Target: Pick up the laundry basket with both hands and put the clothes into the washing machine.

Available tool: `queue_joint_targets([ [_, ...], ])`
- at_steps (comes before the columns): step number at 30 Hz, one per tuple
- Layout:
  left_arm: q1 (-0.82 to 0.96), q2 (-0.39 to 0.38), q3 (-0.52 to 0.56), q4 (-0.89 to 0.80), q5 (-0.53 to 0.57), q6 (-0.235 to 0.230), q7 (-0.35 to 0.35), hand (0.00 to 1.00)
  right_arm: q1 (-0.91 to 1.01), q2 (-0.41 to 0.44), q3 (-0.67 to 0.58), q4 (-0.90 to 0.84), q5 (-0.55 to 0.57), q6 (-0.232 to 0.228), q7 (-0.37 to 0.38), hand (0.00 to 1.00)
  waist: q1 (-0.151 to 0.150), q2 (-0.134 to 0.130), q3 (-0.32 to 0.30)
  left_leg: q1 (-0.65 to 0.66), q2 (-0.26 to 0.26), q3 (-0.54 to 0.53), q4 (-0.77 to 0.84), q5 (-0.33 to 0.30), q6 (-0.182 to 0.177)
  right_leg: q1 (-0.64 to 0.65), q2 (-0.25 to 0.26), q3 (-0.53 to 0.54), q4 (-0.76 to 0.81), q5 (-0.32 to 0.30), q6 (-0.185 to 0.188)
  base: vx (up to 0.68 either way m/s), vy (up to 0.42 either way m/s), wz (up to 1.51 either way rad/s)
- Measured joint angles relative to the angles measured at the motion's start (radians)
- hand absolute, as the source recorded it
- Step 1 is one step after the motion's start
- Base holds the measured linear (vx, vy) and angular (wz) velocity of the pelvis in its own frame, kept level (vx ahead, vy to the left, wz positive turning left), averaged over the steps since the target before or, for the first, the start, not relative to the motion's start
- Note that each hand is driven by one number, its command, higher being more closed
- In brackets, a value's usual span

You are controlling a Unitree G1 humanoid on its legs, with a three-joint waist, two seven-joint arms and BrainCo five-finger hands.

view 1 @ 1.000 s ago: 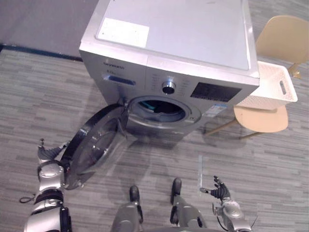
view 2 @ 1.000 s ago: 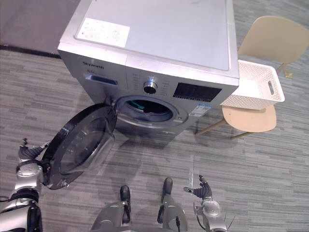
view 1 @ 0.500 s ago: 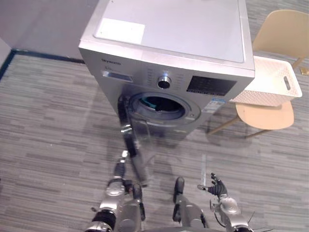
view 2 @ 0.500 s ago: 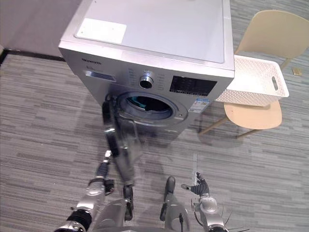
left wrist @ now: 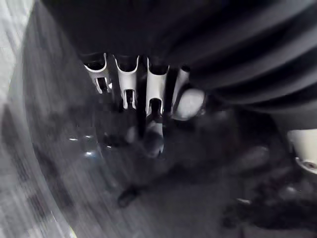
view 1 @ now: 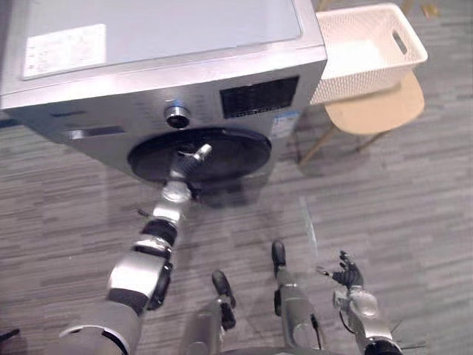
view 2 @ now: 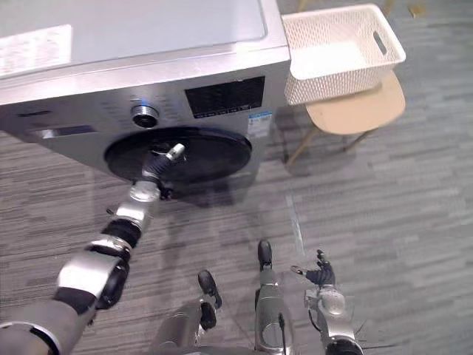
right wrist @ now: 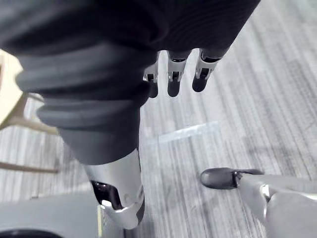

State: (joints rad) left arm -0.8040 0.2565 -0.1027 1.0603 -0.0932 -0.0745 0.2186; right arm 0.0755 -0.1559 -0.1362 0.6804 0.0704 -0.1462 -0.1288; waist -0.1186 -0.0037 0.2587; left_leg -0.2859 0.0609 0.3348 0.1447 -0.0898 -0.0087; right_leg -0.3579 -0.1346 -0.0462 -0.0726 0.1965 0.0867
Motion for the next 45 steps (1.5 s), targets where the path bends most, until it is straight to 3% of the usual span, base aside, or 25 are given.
queue_joint_targets([
  [6, 0.088, -0.079, 0.001, -0.146, 0.030, -0.020, 0.001, 0.00, 0.043, 0.035, -0.002, -0.131, 0.029, -0.028, -0.001, 0.00, 0.028, 0.000, 0.000, 0.001, 0.006, -0.042, 0.013, 0.001, -0.001, 0.026, -0.003, -0.053, 0.020, -0.021, -0.009, 0.00, -0.026, 0.22],
  [13, 0.613, -0.168, -0.113, -0.529, 0.013, -0.069, -0.004, 0.00, 0.041, 0.051, -0.001, -0.063, 0.018, -0.034, -0.003, 0.00, 0.083, 0.005, -0.006, 0.084, 0.001, -0.148, -0.034, 0.029, -0.026, 0.135, -0.009, -0.167, 0.058, -0.087, -0.013, -0.01, 0.001, 0.46],
  [19, 0.858, -0.179, -0.086, -0.530, -0.022, -0.074, -0.062, 0.00, 0.033, 0.050, 0.039, 0.032, -0.043, -0.023, -0.002, 0.00, 0.111, 0.040, -0.047, 0.143, -0.023, -0.294, -0.099, 0.079, -0.037, 0.262, -0.026, -0.319, 0.047, -0.120, -0.004, 0.02, -0.002, 0.78],
  [21, 0.893, -0.184, -0.040, -0.470, -0.023, -0.085, -0.072, 0.00, 0.011, 0.048, 0.055, 0.065, -0.055, -0.022, -0.003, 0.00, 0.136, 0.048, -0.068, 0.135, -0.036, -0.345, -0.100, 0.089, -0.044, 0.296, -0.040, -0.400, 0.049, -0.134, 0.006, -0.04, 0.044, 0.93],
  [22, 0.897, -0.184, -0.021, -0.456, -0.024, -0.086, -0.073, 0.00, 0.002, 0.047, 0.059, 0.073, -0.058, -0.022, -0.004, 0.00, 0.136, 0.049, -0.074, 0.123, -0.040, -0.343, -0.102, 0.087, -0.044, 0.300, -0.045, -0.426, 0.049, -0.137, 0.008, -0.06, 0.073, 1.14],
  [24, 0.903, -0.187, 0.058, -0.397, -0.031, -0.088, -0.083, 0.00, -0.033, 0.042, 0.059, 0.091, -0.072, -0.021, -0.008, 0.00, 0.135, 0.051, -0.089, 0.085, 0.006, -0.169, -0.089, 0.070, -0.026, 0.312, -0.066, -0.520, 0.058, -0.156, 0.020, -0.05, 0.074, 1.29],
  [25, 0.904, -0.187, 0.080, -0.379, -0.032, -0.088, -0.083, 0.00, -0.040, 0.038, 0.059, 0.096, -0.076, -0.019, -0.008, 0.00, 0.136, 0.049, -0.088, 0.082, 0.012, -0.133, -0.087, 0.070, -0.025, 0.317, -0.074, -0.536, 0.063, -0.159, 0.025, 0.04, 0.106, 0.97],
  [27, 0.935, -0.178, 0.168, -0.310, -0.032, -0.088, -0.081, 0.00, -0.071, 0.027, 0.066, 0.111, -0.084, -0.006, -0.008, 0.00, 0.158, 0.043, -0.086, 0.080, 0.023, -0.085, -0.045, 0.090, -0.011, 0.345, -0.094, -0.569, 0.086, -0.174, 0.046, 0.08, 0.124, 0.53],
  [29, 0.962, -0.159, 0.216, -0.268, -0.030, -0.087, -0.074, 0.00, -0.088, 0.028, 0.085, 0.112, -0.092, -0.002, -0.005, 0.00, 0.189, 0.025, -0.090, 0.077, 0.006, -0.086, 0.000, 0.056, 0.006, 0.365, -0.115, -0.573, 0.090, -0.183, 0.060, 0.11, 0.131, 0.20],
  [31, 0.983, -0.153, 0.241, -0.242, -0.030, -0.086, -0.063, 0.00, -0.106, 0.029, 0.105, 0.113, -0.097, -0.002, -0.002, 0.00, 0.195, 0.017, -0.092, 0.061, -0.013, -0.100, 0.059, 0.011, 0.019, 0.386, -0.135, -0.589, 0.098, -0.195, 0.078, 0.13, 0.146, 0.32],
  [32, 1.001, -0.158, 0.260, -0.234, -0.030, -0.085, -0.064, 0.00, -0.123, 0.030, 0.116, 0.118, -0.100, -0.003, -0.002, 0.00, 0.197, 0.013, -0.094, 0.040, -0.027, -0.114, 0.124, -0.041, 0.036, 0.389, -0.165, -0.599, 0.145, -0.227, 0.111, 0.12, 0.143, 0.28],
  [33, 1.005, -0.160, 0.262, -0.234, -0.030, -0.086, -0.064, 0.00, -0.128, 0.030, 0.118, 0.126, -0.101, -0.003, -0.001, 0.00, 0.197, 0.012, -0.093, 0.033, -0.030, -0.114, 0.152, -0.065, 0.043, 0.387, -0.183, -0.601, 0.183, -0.247, 0.120, 0.15, 0.194, 0.46],
  [34, 1.022, -0.160, 0.262, -0.235, -0.030, -0.084, -0.063, 0.00, -0.121, 0.031, 0.126, 0.138, -0.100, -0.002, 0.000, 0.00, 0.194, 0.001, -0.091, 0.032, -0.057, -0.144, 0.217, -0.132, 0.056, 0.382, -0.261, -0.606, 0.343, -0.309, 0.138, 0.16, 0.168, 0.50],
  [35, 1.028, -0.160, 0.262, -0.235, -0.030, -0.083, -0.063, 0.00, -0.114, 0.029, 0.129, 0.138, -0.100, -0.001, 0.001, 0.00, 0.192, -0.004, -0.091, 0.033, -0.072, -0.161, 0.239, -0.152, 0.064, 0.366, -0.299, -0.590, 0.433, -0.325, 0.113, 0.25, 0.240, 0.88],
  [36, 1.022, -0.163, 0.258, -0.241, -0.031, -0.083, -0.063, 0.00, -0.107, 0.028, 0.143, 0.138, -0.100, 0.003, 0.001, 0.00, 0.185, -0.011, -0.088, 0.041, -0.102, -0.205, 0.266, -0.176, 0.088, 0.283, -0.352, -0.476, 0.661, -0.289, 0.013, 0.35, 0.232, 1.00],
  [37, 1.015, -0.157, 0.256, -0.262, -0.031, -0.083, -0.061, 0.00, -0.109, 0.032, 0.148, 0.136, -0.099, 0.003, 0.001, 0.00, 0.183, -0.001, -0.093, 0.058, -0.106, -0.253, 0.278, -0.183, 0.095, 0.193, -0.345, -0.345, 0.818, -0.274, -0.022, 0.34, 0.178, 1.06],
  [38, 1.007, -0.151, 0.249, -0.274, -0.031, -0.083, -0.060, 0.00, -0.109, 0.036, 0.153, 0.134, -0.099, 0.002, 0.003, 0.00, 0.176, -0.004, -0.091, 0.062, -0.102, -0.283, 0.284, -0.189, 0.101, 0.160, -0.314, -0.292, 0.874, -0.329, 0.006, 0.36, 0.071, 1.22],
  [39, 0.983, -0.144, 0.245, -0.289, -0.032, -0.086, -0.057, 0.00, -0.110, 0.043, 0.167, 0.127, -0.098, -0.001, 0.004, 0.00, 0.171, -0.003, -0.083, 0.082, -0.105, -0.345, 0.278, -0.194, 0.106, 0.106, -0.230, -0.224, 0.924, -0.421, 0.012, 0.35, -0.005, 1.33],
  [41, 0.966, -0.136, 0.235, -0.300, -0.035, -0.089, -0.041, 0.00, -0.114, 0.042, 0.179, 0.107, -0.090, -0.003, 0.003, 0.00, 0.158, -0.018, -0.081, 0.154, -0.128, -0.423, 0.238, -0.199, 0.113, 0.038, -0.132, -0.175, 0.877, -0.482, -0.005, 0.45, -0.017, 1.34],
  [43, 0.948, -0.139, 0.212, -0.301, -0.053, -0.089, -0.040, 0.00, -0.113, 0.030, 0.183, 0.079, -0.080, -0.005, 0.004, 0.00, 0.151, -0.013, -0.078, 0.206, -0.139, -0.486, 0.208, -0.201, 0.118, -0.026, -0.067, -0.129, 0.792, -0.482, -0.003, 0.39, -0.077, 1.21],
  [45, 0.902, -0.147, 0.187, -0.293, -0.054, -0.093, -0.040, 0.00, -0.112, 0.010, 0.184, 0.045, -0.079, -0.005, 0.004, 0.00, 0.116, -0.011, -0.072, 0.259, -0.163, -0.615, 0.203, -0.211, 0.106, -0.095, -0.002, -0.025, 0.553, -0.398, 0.041, 0.48, -0.174, 1.91],
])
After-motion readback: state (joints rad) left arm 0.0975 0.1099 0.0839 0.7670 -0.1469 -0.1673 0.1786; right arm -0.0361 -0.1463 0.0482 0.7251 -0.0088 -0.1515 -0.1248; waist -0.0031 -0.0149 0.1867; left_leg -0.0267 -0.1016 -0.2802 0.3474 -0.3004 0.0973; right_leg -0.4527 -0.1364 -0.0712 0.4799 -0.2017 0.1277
